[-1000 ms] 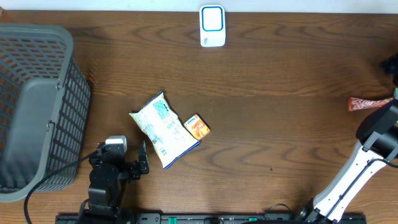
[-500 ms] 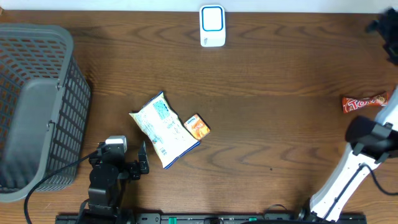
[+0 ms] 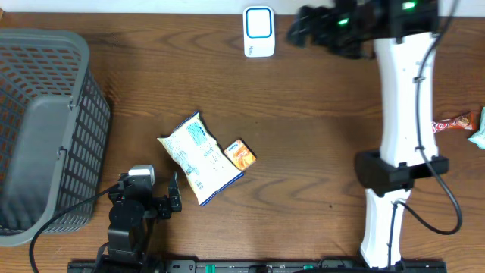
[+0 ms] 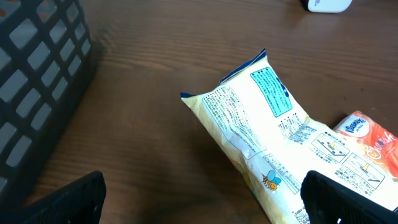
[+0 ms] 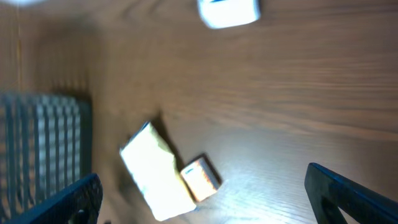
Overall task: Scan the item barcode
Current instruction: 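Move the right gripper back over the Kleenex pack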
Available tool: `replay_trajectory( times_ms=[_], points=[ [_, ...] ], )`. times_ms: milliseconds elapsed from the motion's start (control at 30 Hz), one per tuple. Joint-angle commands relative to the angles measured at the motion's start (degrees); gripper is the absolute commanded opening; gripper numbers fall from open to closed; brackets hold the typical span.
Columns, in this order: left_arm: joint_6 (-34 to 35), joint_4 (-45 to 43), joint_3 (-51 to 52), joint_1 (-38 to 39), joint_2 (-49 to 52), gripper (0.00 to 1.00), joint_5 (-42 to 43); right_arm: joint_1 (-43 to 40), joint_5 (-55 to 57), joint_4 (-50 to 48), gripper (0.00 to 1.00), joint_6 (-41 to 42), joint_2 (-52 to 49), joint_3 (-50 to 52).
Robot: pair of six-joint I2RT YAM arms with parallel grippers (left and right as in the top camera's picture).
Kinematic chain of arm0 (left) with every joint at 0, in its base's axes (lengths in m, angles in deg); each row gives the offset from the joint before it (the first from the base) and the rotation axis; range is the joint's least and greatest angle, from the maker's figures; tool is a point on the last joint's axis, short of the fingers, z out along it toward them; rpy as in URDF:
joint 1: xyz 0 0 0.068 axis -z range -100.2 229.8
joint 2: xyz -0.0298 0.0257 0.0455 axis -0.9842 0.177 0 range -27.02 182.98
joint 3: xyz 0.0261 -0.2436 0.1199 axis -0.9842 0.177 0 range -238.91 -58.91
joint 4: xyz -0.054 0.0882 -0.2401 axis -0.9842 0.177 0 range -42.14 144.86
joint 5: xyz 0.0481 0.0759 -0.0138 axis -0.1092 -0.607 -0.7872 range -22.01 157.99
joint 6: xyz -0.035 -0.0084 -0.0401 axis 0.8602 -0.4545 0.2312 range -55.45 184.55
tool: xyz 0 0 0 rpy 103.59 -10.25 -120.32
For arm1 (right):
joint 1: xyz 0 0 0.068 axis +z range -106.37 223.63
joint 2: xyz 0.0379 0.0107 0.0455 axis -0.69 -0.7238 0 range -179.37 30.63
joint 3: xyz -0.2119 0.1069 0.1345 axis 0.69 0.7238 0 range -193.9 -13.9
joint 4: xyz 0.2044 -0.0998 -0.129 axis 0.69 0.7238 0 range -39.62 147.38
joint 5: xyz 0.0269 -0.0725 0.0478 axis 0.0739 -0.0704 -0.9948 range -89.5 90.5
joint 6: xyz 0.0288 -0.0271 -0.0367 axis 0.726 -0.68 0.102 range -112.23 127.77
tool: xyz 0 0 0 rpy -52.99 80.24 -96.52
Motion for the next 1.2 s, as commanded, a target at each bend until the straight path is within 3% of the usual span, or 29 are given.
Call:
replay_trajectory(
  times_ms=[0,200,300,433,500,533,600,733,1033,1167],
  points=[
    [-1.0,-0.1,-0.8,-0.1,-0.3,0.99,0.5,5.2,4.0,0.3,0.99,-2.8,2.1,0.5],
    [-1.0,-0.1,-0.8,-0.1,-0.3,0.99,0.5,12.3,12.7,0.3,0.99,1.7,6.6,9.9],
    [-1.0,-0.1,-0.8,-0.1,-0.3,0.99,0.5,14.4,13.4,0.2,0.99,9.8,8.6,19.7],
    [-1.0,-0.1,-0.8,-0.1,-0.3,0.99,0.5,16.7,16.9,-1.3,0.99,28.5,8.4,32.9],
    [-1.0,-0.1,-0.8,-0.1,-0.3,0.99,0.5,17.5,15.6,-3.7,0.99,34.0,8.4,39.6],
    [-1.0,-0.1,-0.8,-0.1,-0.3,0.99,0.5,18.0,14.1,-5.4,0.91,35.8,8.4,43.5],
    [-1.0,-0.1,-0.8,-0.1,-0.3,0.99,0.5,18.6,10.9,-8.9,0.77,37.4,8.4,49.7],
    [-1.0,-0.1,-0.8,-0.1,-0.3,0.99,0.5,20.0,5.0,-18.0,0.75,37.8,8.4,60.6],
    [-1.0,-0.1,-0.8,-0.1,-0.3,0.99,0.5,22.0,1.9,-30.1,0.7,37.8,8.4,70.3],
    [-1.0,-0.1,-0.8,-0.1,-0.3,0.99,0.5,23.6,2.3,-39.3,0.57,38.0,8.4,74.5]
  ],
)
